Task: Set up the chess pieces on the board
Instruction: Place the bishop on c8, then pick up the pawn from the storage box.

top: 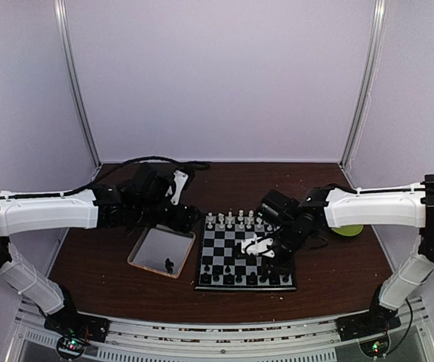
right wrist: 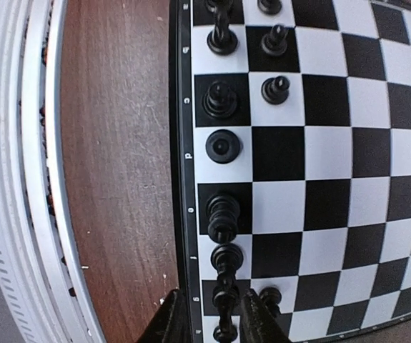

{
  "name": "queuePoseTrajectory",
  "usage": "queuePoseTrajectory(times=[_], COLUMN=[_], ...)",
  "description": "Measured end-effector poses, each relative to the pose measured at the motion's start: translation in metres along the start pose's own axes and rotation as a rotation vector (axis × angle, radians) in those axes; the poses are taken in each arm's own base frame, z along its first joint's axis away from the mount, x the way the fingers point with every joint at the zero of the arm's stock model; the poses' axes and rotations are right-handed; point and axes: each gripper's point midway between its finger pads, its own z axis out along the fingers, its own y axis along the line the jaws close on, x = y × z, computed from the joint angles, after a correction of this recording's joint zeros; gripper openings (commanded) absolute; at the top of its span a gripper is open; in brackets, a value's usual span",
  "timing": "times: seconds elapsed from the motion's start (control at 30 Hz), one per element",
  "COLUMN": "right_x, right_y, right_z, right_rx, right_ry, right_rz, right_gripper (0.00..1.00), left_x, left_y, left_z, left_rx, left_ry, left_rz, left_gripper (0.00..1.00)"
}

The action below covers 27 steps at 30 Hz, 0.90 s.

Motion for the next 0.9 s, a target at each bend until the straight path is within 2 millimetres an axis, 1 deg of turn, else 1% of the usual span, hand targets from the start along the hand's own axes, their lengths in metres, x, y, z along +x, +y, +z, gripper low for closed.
queuePoseTrajectory(times=[0.1,0.13,0.2,0.27,0.33,0.43,0.5,0.57,0.73,0.83,0.9], right_x=[-0.011,-0.015,-0.019,-0.017,-0.011,-0.002,0.002,0.006,0.007,0.008,0.009], right_y=[-0.004,-0.009,-0.022,-0.037,-0.052,-0.066,-0.067,-0.066,-0.065,-0.065,-0.065], right_z=[-0.026,-0.039,-0.057,-0.072,-0.080,-0.084,-0.085,-0.086,-0.090,-0.090,-0.089], right_rx=[0.008,0.017,0.037,0.056,0.072,0.099,0.106,0.109,0.123,0.125,0.126], right_ry=[-0.074,-0.110,-0.170,-0.224,-0.252,-0.269,-0.275,-0.277,-0.291,-0.293,-0.292], right_rz=[0.009,0.023,0.055,0.104,0.150,0.197,0.210,0.214,0.212,0.210,0.207], right_gripper=[0.28,0.29,0.29,0.29,0.29,0.29,0.29,0.29,0.30,0.30,0.30], left_x=[0.017,0.023,0.037,0.053,0.068,0.088,0.102,0.115,0.138,0.150,0.157], left_y=[0.009,0.013,0.024,0.039,0.052,0.065,0.068,0.067,0.056,0.051,0.049], left_z=[-0.001,-0.001,-0.003,-0.005,-0.008,-0.013,-0.016,-0.020,-0.019,-0.014,-0.011], left_rx=[-0.037,-0.049,-0.072,-0.098,-0.121,-0.126,-0.112,-0.089,-0.026,-0.002,0.010], left_ry=[0.070,0.099,0.165,0.241,0.309,0.395,0.453,0.509,0.625,0.694,0.730], left_rz=[0.004,0.001,-0.010,-0.037,-0.063,-0.100,-0.118,-0.126,-0.114,-0.103,-0.101], left_gripper=[0.75,0.74,0.70,0.66,0.64,0.63,0.61,0.59,0.48,0.46,0.48])
